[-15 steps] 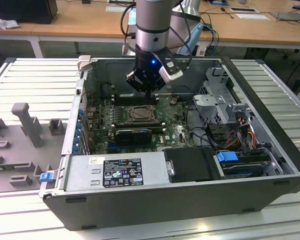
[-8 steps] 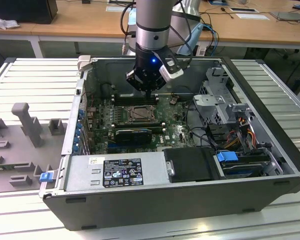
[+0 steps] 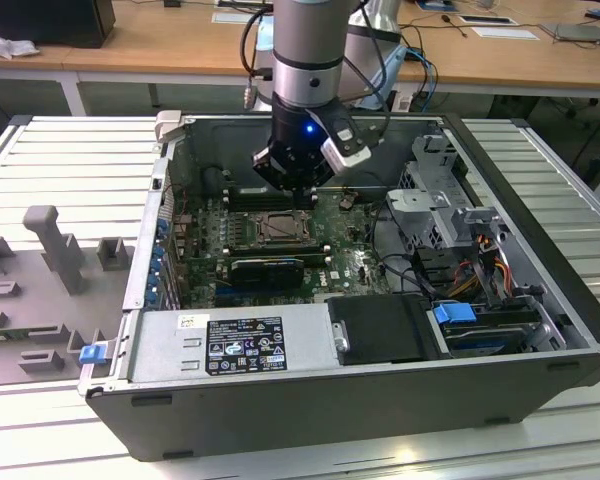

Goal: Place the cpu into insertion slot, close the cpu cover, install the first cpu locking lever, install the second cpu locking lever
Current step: 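Install the second cpu locking lever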

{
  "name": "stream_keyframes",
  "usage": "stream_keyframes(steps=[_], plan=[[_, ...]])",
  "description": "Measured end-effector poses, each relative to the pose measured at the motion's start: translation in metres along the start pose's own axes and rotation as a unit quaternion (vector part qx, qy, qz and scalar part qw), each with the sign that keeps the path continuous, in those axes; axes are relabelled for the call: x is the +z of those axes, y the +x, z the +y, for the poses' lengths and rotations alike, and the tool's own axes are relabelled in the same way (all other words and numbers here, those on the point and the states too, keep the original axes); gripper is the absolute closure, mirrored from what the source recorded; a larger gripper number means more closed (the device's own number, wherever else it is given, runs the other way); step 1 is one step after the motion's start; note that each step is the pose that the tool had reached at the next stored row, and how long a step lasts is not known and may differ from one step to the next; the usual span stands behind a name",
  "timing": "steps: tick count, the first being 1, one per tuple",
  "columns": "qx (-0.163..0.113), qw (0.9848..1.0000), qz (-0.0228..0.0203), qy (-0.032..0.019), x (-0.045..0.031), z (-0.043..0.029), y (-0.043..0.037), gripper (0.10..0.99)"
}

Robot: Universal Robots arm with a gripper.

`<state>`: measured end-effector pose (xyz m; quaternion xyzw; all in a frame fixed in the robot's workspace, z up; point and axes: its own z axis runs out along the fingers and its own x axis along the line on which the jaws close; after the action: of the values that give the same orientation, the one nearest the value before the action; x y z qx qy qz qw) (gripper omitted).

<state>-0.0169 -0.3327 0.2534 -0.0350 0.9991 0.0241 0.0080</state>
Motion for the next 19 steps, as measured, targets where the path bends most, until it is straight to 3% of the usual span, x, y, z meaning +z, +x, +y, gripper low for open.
stream_keyframes(steps=[3,8,10,11,12,13,19], plan=[[0.0,1.0,0.003,-0.001,0.0066,-0.0081,0.0007,0.98],[0.0,1.0,0.0028,-0.0038,0.0088,-0.031,0.0024,0.98],[0.0,1.0,0.0031,-0.004,0.0093,-0.0334,0.0031,0.98],[0.001,1.0,0.0076,-0.005,0.0098,-0.0338,0.0032,0.98],[0.001,0.9999,0.0157,-0.0064,0.0101,-0.0343,0.0033,0.98],[0.001,0.9998,0.0172,-0.0068,0.0106,-0.0348,0.0041,0.98],[0.001,0.9998,0.0172,-0.0139,0.0117,-0.039,0.0187,0.98]])
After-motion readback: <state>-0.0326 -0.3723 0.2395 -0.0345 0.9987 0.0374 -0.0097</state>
